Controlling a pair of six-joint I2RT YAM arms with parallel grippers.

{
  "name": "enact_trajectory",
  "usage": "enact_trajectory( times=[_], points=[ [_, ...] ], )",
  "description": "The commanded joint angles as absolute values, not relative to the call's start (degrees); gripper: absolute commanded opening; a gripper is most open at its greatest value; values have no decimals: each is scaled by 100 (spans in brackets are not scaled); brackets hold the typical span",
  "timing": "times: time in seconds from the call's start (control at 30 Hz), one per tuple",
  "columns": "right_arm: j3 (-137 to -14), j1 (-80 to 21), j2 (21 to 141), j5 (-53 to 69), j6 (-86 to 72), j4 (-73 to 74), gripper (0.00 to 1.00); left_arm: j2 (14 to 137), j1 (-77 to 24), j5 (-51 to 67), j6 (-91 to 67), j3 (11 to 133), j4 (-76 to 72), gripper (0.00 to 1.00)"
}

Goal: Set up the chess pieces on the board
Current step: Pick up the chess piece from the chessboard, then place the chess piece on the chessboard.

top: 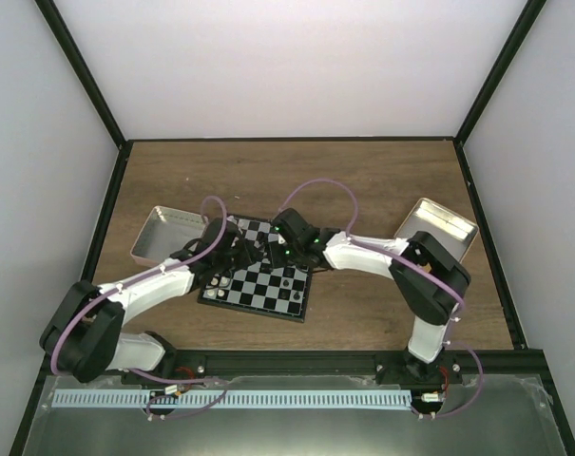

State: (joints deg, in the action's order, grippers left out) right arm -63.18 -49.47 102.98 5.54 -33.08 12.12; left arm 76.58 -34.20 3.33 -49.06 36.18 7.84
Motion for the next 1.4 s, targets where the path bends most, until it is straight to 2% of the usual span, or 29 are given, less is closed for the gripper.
enact_trajectory(
  times=[0.0,0.27,0.5,0.93,0.97,1.0,1.1,1.17,1.37],
  points=[
    [-6054,-4800,9833,935,-3481,670,1,7354,-3401,400,-5096,3514,405,45],
    [-5385,-4471,9138,1870,-3623,-158,1,6826,-3393,792,-5195,3306,-109,51],
    [-5010,-4259,8513,2411,-3875,-708,1,6551,-3375,1430,-5372,3180,-774,50],
    [-4913,-4162,8290,2609,-3955,-738,1,6515,-3364,1539,-5196,3225,-940,8],
    [-4917,-4165,8277,2554,-3954,-712,3,6539,-3366,1558,-5162,3250,-925,7],
    [-4932,-4163,8256,2456,-3955,-643,10,6558,-3366,1564,-5119,3278,-882,7],
    [-4987,-4168,8104,1811,-3941,-212,39,6687,-3374,1429,-4893,3479,-535,7],
    [-4990,-4166,7941,929,-4070,234,51,6814,-3404,1282,-4669,3690,-148,7],
    [-4702,-4157,7350,-1224,-4337,1167,62,7401,-3834,585,-4083,4543,922,7]
  ],
)
